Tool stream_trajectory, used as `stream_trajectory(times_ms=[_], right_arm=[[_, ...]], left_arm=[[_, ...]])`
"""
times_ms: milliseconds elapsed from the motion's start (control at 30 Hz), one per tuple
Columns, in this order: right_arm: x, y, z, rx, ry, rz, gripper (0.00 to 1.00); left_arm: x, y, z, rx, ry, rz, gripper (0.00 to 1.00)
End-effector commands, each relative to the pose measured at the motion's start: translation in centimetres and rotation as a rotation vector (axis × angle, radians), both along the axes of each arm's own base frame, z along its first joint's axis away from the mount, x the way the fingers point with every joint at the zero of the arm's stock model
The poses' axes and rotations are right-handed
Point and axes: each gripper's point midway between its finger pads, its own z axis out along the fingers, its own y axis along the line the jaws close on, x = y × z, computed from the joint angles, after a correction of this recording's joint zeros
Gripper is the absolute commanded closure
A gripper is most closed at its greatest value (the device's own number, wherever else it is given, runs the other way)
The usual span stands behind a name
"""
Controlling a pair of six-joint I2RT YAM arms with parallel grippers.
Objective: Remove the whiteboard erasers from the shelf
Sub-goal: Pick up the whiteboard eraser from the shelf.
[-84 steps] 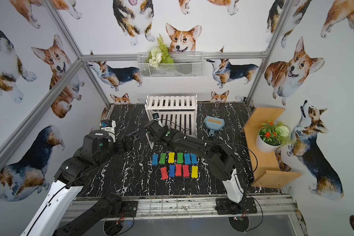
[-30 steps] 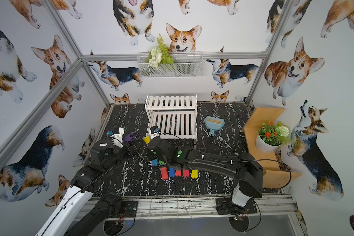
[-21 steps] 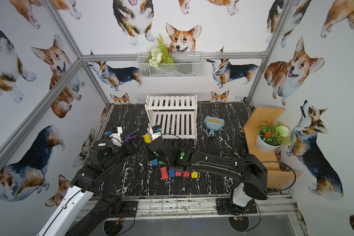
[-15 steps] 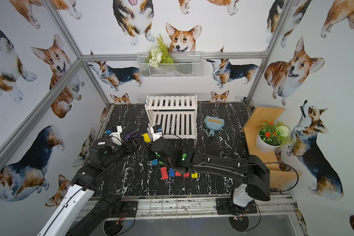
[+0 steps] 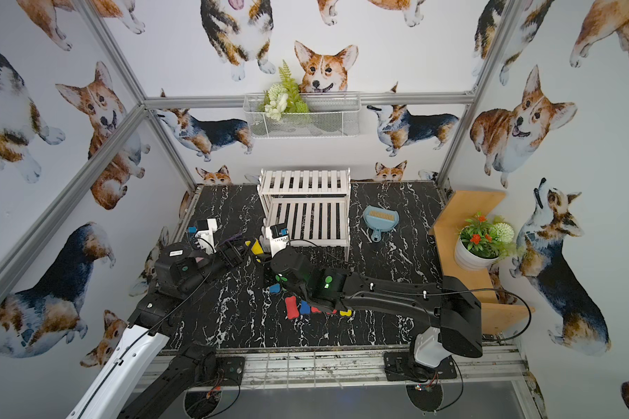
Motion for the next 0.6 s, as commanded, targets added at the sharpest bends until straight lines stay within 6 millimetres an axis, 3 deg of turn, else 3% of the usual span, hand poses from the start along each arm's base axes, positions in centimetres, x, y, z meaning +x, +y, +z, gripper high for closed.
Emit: stream_trajectory(times_ms=[0,233,300,333,400,500,567], right_arm=[[0.5,0.5,1.7,0.053,-0.034,-0.015,0.83],[0.2,0.5,1.4,0.042,-0.026,0.002,0.78],[0.0,0.2,1.2,0.033,-0.022,0.003,0.60],[0.0,-0.3,1.1,0.020,-0.021,-0.006,0.52],[0.1,-1.8,1.3,0.000,-0.035,-0.027,0.45],[0.4,-4.3,1.4,0.000,-0.030,0.010,0.44],[0.8,-6.8,1.1,0.014,0.001,0.025,0.44]], left_arm=[[0.0,-0.4,-0.4,-0.022,-0.001,-0.020,0.57],[0.2,-0.1,-0.5,-0.004,0.002,-0.005,0.82],[0.4,0.0,-0.8,0.009,0.008,-0.005,0.86],[0.4,0.0,0.7,0.014,-0.028,-0.007,0.86],[0.6,0.1,0.8,0.052,-0.040,-0.018,0.86],[0.4,-0.9,0.0,0.081,-0.039,-0.117,0.86],[-0.1,-2.0,-1.8,0.089,-0.002,-0.211,0.87]])
